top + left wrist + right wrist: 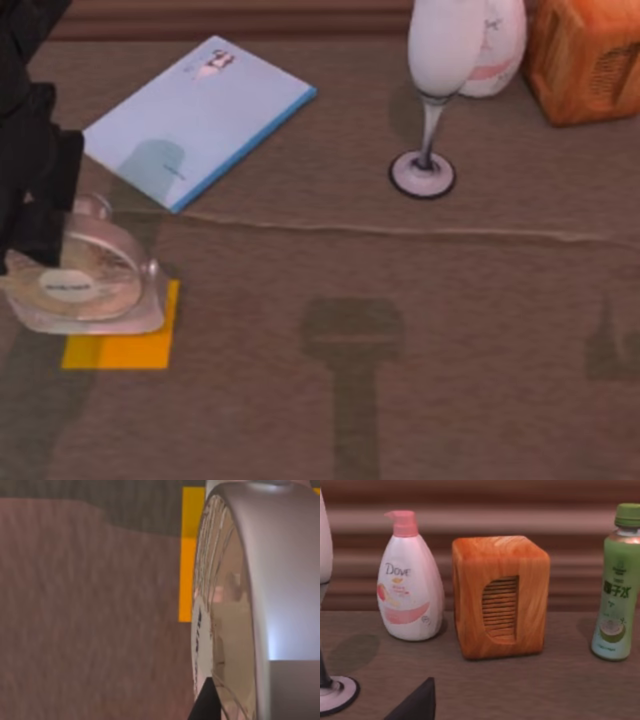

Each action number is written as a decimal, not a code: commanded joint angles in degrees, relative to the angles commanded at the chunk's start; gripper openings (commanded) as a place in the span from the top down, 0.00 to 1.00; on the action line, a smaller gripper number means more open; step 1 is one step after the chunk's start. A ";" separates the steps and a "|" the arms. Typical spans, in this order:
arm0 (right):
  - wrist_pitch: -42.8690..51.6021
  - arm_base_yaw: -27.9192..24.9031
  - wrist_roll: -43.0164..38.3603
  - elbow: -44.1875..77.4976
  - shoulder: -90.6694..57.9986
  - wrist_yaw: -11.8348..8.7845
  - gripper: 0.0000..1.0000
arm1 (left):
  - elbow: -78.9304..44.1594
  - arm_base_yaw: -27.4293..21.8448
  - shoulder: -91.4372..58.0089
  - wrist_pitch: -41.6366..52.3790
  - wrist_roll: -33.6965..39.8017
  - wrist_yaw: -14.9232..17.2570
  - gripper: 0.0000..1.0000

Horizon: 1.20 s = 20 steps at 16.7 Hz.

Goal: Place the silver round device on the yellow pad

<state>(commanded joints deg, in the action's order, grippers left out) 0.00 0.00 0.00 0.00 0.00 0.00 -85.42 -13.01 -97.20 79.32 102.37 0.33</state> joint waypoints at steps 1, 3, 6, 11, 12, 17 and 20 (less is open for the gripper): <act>0.00 0.00 0.00 0.00 0.00 0.00 0.00 | 0.22 -0.03 0.02 -0.22 -0.08 0.00 1.00; 0.00 0.00 0.00 0.00 0.00 0.00 0.00 | 2.21 0.10 -0.04 -2.51 -0.11 -0.03 1.00; 0.00 0.00 0.00 0.00 0.00 0.00 0.00 | 6.40 0.37 -0.54 -7.28 0.00 0.00 1.00; 0.00 0.00 0.00 0.00 0.00 0.00 0.00 | 6.99 0.39 -0.71 -7.88 0.05 0.00 0.92; 0.00 0.00 0.00 0.00 0.00 0.00 0.00 | 6.99 0.39 -0.71 -7.88 0.05 0.00 0.85; 0.00 0.00 0.00 0.00 0.00 0.00 0.00 | 6.99 0.39 -0.71 -7.88 0.05 0.00 0.47; 0.00 0.00 0.00 0.00 0.00 0.00 0.00 | 6.99 0.39 -0.71 -7.88 0.05 0.00 0.25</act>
<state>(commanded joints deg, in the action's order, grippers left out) 0.00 0.00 0.00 0.00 0.00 0.00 -78.43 -12.62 -97.91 71.44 102.43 0.33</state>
